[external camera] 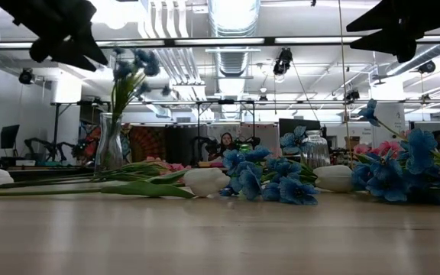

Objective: Sort flowers into vase by color
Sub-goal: Put the top left pink flowers into the green vase

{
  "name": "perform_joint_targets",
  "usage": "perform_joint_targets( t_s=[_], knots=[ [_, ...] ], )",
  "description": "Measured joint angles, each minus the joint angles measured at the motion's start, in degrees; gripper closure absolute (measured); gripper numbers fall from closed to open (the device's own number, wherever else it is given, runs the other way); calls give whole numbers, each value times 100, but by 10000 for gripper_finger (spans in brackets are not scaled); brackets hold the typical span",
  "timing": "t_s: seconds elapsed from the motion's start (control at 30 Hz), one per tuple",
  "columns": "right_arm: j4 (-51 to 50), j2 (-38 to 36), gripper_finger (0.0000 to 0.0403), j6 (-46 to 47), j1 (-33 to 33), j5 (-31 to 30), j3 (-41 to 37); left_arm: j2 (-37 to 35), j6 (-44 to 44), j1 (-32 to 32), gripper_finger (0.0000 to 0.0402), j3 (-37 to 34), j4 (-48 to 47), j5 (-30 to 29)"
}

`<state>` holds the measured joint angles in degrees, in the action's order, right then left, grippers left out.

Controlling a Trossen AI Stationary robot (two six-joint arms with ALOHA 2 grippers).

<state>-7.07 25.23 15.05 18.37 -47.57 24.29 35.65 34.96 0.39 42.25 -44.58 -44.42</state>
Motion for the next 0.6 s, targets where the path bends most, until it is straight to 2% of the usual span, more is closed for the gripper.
perform_joint_targets(
  t_s=[0.13,0.3,0.6],
  knots=[
    [0,0,161,-2,0,0,2,95,389,-237,200,210,-455,8],
    [9,-2,161,-2,-1,-1,42,283,601,-661,200,339,-502,14],
    [7,-2,161,-2,0,-2,42,1020,956,-1462,200,826,-798,69]
  ],
)
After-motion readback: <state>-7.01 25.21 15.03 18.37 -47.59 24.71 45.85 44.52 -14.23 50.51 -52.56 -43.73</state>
